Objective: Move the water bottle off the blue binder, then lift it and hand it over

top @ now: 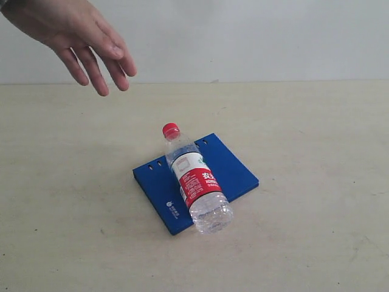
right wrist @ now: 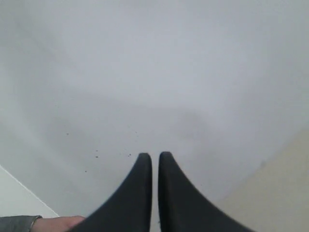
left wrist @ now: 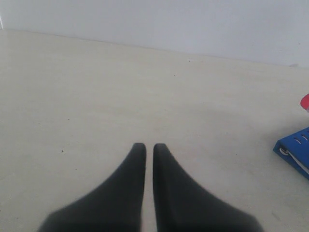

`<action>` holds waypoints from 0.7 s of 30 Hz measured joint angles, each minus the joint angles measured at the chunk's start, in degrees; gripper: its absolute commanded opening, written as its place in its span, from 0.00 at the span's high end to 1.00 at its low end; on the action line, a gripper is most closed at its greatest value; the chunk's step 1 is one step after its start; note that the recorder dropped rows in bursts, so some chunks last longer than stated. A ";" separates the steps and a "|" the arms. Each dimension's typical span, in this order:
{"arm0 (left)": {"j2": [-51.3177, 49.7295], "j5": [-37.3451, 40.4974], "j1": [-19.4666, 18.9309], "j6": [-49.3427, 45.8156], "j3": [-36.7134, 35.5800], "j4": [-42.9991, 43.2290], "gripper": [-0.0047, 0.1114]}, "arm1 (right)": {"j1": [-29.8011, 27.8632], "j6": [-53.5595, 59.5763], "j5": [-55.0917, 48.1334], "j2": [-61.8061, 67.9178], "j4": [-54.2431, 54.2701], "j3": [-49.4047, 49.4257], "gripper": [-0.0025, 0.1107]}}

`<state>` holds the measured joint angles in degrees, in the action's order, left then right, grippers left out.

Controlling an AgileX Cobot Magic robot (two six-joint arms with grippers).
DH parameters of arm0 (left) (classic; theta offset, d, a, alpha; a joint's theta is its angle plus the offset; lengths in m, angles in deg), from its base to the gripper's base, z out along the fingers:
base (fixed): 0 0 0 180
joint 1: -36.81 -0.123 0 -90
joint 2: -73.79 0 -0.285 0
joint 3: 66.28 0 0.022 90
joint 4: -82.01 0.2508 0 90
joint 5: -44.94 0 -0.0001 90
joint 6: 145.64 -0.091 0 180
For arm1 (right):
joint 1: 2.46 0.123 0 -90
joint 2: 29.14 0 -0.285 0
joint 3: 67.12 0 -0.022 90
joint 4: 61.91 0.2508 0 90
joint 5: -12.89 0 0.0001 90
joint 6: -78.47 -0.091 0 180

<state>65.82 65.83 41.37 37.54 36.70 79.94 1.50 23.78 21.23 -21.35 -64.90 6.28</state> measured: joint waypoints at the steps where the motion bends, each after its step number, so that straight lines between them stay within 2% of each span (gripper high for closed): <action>1: 0.00 0.00 0.00 0.00 0.00 0.00 0.91 | 0.00 2.80 -1.14 0.20 -1.71 -2.25 0.97; 4: 0.00 0.00 0.00 0.00 0.00 0.00 0.91 | 0.00 9.77 -7.28 4.35 -6.21 -9.47 0.97; 8: 0.00 0.00 0.00 0.00 0.00 0.00 0.91 | 0.43 17.60 -11.40 17.42 -7.98 -16.65 0.97; 10: 0.00 0.00 0.00 0.00 0.00 0.00 0.91 | 4.16 21.78 -12.15 31.33 -8.13 -21.82 0.97; 11: 0.00 0.00 0.00 0.00 0.00 0.00 0.91 | 8.93 25.67 -12.71 40.23 -8.13 -24.97 0.97; 12: 0.00 0.00 0.00 0.00 0.00 0.00 0.91 | 11.22 27.79 -13.28 44.21 -8.13 -26.31 0.97; 13: 0.00 0.00 0.00 0.00 0.00 0.00 0.91 | 17.25 34.18 -14.92 53.95 -8.13 -29.90 0.97; 16: 0.00 0.00 0.00 0.00 0.00 0.00 0.91 | 24.73 41.79 -17.78 67.05 -8.41 -35.67 0.96; 17: 0.00 0.00 0.00 0.00 0.00 0.00 0.91 | 27.50 43.86 -18.45 72.87 -8.53 -39.28 0.94; 19: 0.00 0.00 0.00 0.00 0.00 0.00 0.91 | 29.57 45.22 -18.96 81.71 -8.53 -45.43 0.80; 21: 0.00 0.00 0.00 0.00 0.00 0.00 0.91 | 29.68 45.50 -20.82 89.33 -8.53 -51.70 0.60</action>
<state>65.82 65.83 41.37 37.54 36.70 79.94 31.18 69.28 0.41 67.98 -73.44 -45.42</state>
